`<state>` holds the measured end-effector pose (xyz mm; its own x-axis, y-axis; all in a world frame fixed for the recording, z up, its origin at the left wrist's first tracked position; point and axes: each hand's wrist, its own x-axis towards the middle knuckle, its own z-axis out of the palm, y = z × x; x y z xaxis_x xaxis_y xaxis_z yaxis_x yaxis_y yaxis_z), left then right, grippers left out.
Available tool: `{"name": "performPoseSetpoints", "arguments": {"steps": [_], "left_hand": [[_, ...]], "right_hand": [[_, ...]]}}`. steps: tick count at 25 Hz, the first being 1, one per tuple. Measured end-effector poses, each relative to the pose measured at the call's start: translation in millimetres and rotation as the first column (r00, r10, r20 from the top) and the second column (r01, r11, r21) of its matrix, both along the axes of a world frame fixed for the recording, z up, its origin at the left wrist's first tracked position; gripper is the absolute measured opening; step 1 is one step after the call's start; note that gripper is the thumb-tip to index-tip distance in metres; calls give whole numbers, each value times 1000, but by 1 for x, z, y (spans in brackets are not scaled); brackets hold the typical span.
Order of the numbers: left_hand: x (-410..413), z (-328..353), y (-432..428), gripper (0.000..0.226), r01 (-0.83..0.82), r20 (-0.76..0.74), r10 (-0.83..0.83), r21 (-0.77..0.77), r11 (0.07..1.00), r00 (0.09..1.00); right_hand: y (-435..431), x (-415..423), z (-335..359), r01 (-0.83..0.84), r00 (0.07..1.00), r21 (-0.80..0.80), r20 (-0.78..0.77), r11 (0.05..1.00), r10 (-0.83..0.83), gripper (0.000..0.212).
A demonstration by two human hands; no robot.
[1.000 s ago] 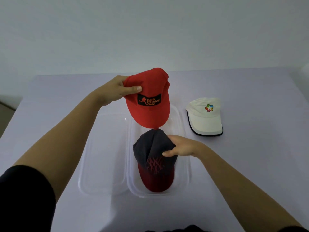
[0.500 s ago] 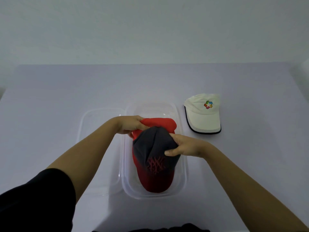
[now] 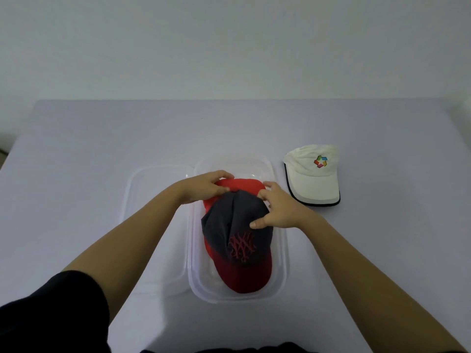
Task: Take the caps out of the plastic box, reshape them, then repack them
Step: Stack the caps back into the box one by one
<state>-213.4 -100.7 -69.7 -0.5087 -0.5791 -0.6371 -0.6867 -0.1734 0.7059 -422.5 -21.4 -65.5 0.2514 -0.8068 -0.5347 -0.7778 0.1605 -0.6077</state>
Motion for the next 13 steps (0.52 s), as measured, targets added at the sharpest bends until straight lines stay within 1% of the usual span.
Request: {"name": "performPoseSetpoints", "arguments": {"steps": [1, 2, 3, 5, 6, 7, 8, 10, 12, 13], "left_hand": [[1, 4, 5, 45, -32, -16, 32, -19, 999, 999], [1, 8, 11, 51, -66, -29, 65, -32, 997, 997], [2, 8, 18, 57, -82, -34, 80, -53, 995, 996], [0, 0, 33, 69, -44, 3, 45, -168, 985, 999], [-2, -6, 41, 71, -31, 35, 40, -241, 970, 999], [-5, -12, 48, 68, -50, 61, 71, -301, 952, 996], [-8, -16, 54, 63, -97, 65, 127, -347, 933, 990], [-13, -25, 60, 55, -165, 62, 216, -452, 877, 975], [-14, -28, 64, 52, -168, 65, 235, -516, 840, 970], [-15, -28, 65, 51, -167, 51, 223, -508, 845, 974]], "right_hand": [[-1, 0, 0, -35, 999, 12, -38, 999, 36, 45], [-1, 1, 1, -71, 992, 9, -102, 997, 72, 46], [0, 2, 2, -121, 973, -16, -198, 993, 115, 49], [2, 5, 4, -263, 877, -86, -437, 961, 200, 57], [4, 6, 4, -313, 828, -98, -516, 945, 220, 60], [6, 7, 5, -326, 804, -98, -552, 940, 221, 61], [7, 7, 6, -312, 806, -91, -553, 946, 212, 62], [8, 6, 7, -260, 844, -89, -504, 961, 182, 62], [10, 4, 8, -197, 907, -111, -399, 974, 138, 67], [13, 1, 7, -132, 947, -117, -309, 984, 90, 73]]}}
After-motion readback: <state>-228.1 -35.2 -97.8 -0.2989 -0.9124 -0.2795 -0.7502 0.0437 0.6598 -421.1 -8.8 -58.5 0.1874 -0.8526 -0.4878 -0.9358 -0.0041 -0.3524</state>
